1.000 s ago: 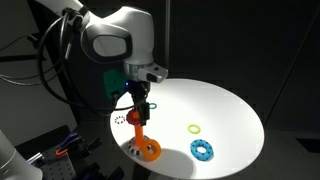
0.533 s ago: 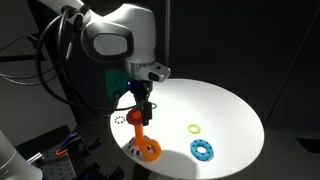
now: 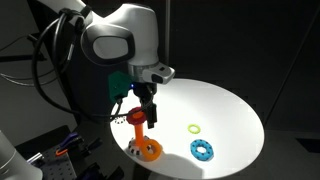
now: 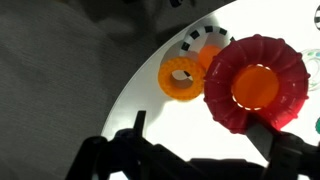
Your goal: Put the red ring through the pole
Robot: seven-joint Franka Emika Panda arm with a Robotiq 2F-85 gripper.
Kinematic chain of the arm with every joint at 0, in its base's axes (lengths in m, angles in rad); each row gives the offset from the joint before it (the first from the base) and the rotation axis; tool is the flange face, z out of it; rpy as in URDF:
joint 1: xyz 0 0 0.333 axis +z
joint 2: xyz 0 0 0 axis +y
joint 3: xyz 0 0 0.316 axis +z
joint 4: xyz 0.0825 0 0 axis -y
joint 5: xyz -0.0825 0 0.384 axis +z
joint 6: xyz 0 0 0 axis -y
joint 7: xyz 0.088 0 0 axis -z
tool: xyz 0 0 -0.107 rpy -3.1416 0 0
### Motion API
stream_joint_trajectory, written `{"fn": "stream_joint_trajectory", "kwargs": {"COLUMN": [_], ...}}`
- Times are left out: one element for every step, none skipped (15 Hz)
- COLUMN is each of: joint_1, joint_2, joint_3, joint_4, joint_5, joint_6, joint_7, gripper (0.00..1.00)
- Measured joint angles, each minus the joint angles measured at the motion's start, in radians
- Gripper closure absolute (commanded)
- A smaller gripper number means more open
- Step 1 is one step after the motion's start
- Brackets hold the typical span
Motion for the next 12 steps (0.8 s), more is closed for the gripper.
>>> {"fn": "stream_joint_trajectory", "kwargs": {"joint_1": [0.0,0.0,0.0,0.0,0.001,0.001,0.001,0.001,0.001,0.001,0.001,0.001], "joint_2": [0.006,0.012,0.018,0.025,0.033,0.042,0.051,0.061,0.07,0.078,0.084,0.088], "joint_3": [0.0,0.0,0.0,0.0,0.0,0.0,0.0,0.0,0.0,0.0,0.0,0.0], "joint_4": [0.0,0.0,-0.001,-0.001,-0.001,-0.001,-0.001,-0.001,-0.001,-0.001,-0.001,0.0], "joint_5": [0.0,0.0,0.0,0.0,0.0,0.0,0.0,0.0,0.0,0.0,0.0,0.0], "joint_6": [0.016,0.032,0.047,0.059,0.069,0.079,0.086,0.093,0.097,0.1,0.101,0.101], "joint_7": [0.0,0.0,0.0,0.0,0.0,0.0,0.0,0.0,0.0,0.0,0.0,0.0], "gripper": [0.0,0.0,0.0,0.0,0.0,0.0,0.0,0.0,0.0,0.0,0.0,0.0]}}
